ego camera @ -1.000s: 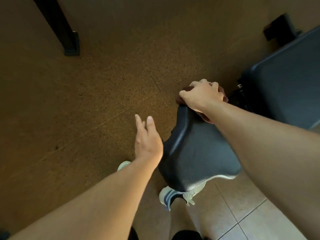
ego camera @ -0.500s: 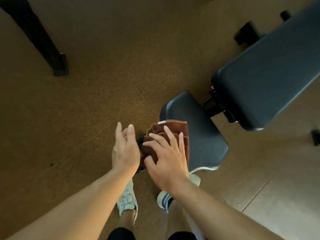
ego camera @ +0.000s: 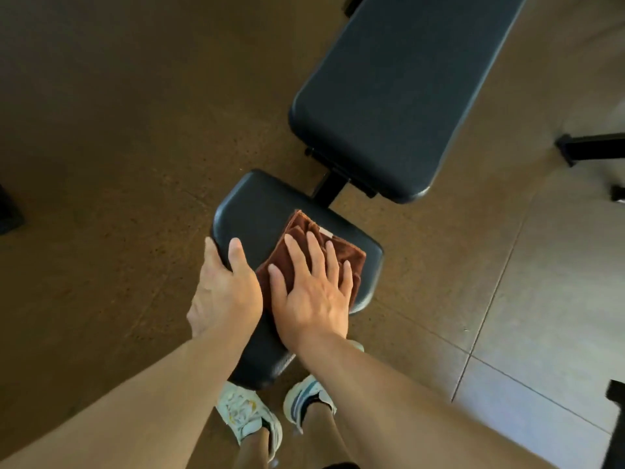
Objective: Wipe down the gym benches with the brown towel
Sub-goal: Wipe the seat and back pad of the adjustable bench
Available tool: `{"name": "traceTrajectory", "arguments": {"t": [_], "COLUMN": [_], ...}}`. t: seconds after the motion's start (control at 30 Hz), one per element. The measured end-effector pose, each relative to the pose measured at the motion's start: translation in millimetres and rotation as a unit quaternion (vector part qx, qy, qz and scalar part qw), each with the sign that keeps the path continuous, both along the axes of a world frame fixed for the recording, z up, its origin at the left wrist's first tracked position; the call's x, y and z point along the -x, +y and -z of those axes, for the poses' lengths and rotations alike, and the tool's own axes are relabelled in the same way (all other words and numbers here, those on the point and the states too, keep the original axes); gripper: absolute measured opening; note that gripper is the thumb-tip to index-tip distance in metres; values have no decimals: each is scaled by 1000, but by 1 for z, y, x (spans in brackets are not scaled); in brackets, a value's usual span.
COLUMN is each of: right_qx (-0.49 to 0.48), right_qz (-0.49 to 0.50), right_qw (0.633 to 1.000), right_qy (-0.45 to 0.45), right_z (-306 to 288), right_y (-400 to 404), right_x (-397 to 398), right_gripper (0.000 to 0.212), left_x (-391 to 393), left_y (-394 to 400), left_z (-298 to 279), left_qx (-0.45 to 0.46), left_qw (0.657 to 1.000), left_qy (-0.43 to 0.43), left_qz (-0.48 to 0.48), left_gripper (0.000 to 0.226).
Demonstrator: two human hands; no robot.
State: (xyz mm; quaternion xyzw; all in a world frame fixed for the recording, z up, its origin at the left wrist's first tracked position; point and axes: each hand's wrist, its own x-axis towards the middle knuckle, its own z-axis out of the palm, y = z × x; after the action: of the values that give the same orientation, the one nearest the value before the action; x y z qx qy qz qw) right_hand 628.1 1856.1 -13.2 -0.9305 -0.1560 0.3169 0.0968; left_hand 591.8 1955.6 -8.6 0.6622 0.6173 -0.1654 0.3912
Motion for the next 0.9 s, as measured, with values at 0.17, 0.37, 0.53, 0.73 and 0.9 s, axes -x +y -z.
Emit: {"name": "traceTrajectory", "arguments": {"t": [0.17, 0.37, 0.53, 0.73, 0.9], "right_qx": [2, 28, 16, 3, -21], "right_qz": [1, 83, 111, 125, 265], "right_qw": [1000, 996, 991, 992, 963], "right_qy": [-16, -2, 80, 26, 54], "right_z": [38, 31, -3, 24, 43], "right_y": [-5, -39, -73, -54, -57], "right_x": [-82, -80, 8, -53, -115], "right_gripper": [62, 64, 63, 63, 62], "left_x": [-8, -10, -10, -10, -10], "left_y": [-13, -14, -16, -16, -17], "left_z": [5, 9, 7, 9, 11], "left_qx": [-112, -122, -141, -150, -152], "left_qw": [989, 984, 982, 978, 978], "left_qy": [54, 74, 71, 80, 85], "left_qz": [79, 103, 104, 118, 113], "left_gripper": [74, 75, 76, 76, 77]}}
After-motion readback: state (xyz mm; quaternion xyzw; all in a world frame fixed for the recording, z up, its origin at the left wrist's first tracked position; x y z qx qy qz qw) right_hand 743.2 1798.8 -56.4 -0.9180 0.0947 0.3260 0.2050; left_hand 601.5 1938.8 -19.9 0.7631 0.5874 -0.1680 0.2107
